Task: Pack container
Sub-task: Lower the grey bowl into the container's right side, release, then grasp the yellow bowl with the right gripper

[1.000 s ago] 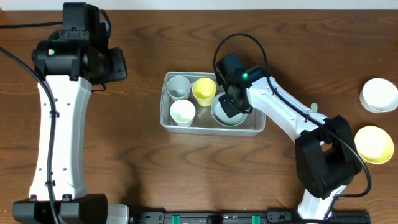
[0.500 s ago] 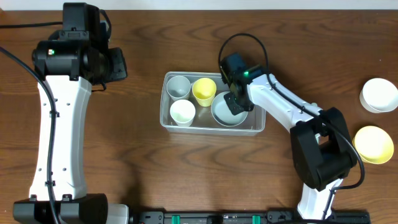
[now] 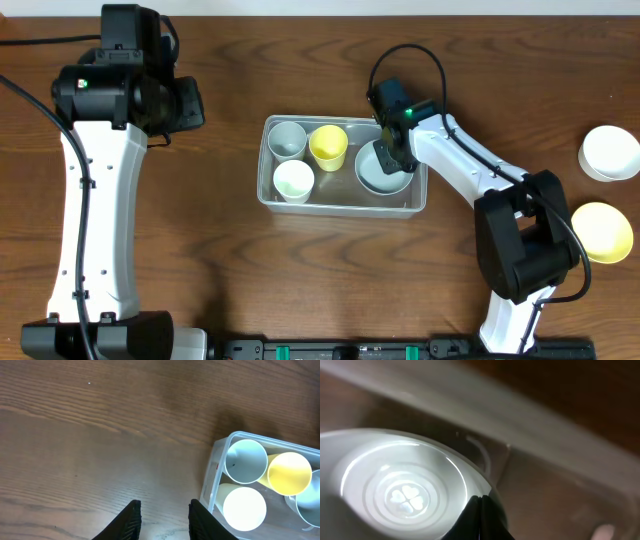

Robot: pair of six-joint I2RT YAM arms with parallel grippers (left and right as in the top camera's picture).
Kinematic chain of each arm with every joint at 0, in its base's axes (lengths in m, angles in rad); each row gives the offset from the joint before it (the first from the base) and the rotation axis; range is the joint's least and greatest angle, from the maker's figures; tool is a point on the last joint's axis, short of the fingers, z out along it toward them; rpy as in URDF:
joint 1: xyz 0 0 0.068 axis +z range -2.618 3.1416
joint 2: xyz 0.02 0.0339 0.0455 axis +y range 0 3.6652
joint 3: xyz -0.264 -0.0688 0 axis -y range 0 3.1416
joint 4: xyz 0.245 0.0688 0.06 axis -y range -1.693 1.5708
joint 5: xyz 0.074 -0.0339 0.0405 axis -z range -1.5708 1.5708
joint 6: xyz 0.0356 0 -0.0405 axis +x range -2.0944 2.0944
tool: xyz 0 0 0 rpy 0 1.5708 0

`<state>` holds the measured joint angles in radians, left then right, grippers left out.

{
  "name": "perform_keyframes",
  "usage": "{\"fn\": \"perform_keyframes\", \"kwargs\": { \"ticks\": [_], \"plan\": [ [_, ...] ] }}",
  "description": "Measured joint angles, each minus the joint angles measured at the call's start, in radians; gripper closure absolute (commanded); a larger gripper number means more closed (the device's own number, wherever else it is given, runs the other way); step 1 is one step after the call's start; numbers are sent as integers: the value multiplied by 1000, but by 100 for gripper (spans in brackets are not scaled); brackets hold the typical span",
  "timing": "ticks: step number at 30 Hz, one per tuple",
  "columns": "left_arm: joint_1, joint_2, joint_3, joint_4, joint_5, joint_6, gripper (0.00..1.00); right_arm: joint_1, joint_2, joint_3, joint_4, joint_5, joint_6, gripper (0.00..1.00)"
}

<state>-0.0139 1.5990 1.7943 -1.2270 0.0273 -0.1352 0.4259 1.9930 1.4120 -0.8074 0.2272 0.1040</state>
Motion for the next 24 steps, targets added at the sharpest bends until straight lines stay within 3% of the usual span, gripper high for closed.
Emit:
{"fn": "perform_keyframes", "kwargs": {
  "ticks": [5,9,13,15,16,19,24],
  "plan": [
    [0,0,0,0,0,0,67,-1,0,0,26,10,3,95],
    [0,0,0,0,0,0,67,-1,-3,0,18,-17,8,87],
    [0,0,0,0,0,0,67,-3,-55,9,-12,-48,28,66],
    [0,0,0,-1,0,0,67,-9,-116,18,-16,-50,30,41],
    [0,0,0,-3,0,0,67,-19,-164,24,-26,-42,50,36],
    [0,0,0,-4,0,0,67,-84,-312,48,-74,-22,108,36],
    [0,0,0,-4,0,0,67,-327,-473,85,-250,13,277,34]
  ]
}}
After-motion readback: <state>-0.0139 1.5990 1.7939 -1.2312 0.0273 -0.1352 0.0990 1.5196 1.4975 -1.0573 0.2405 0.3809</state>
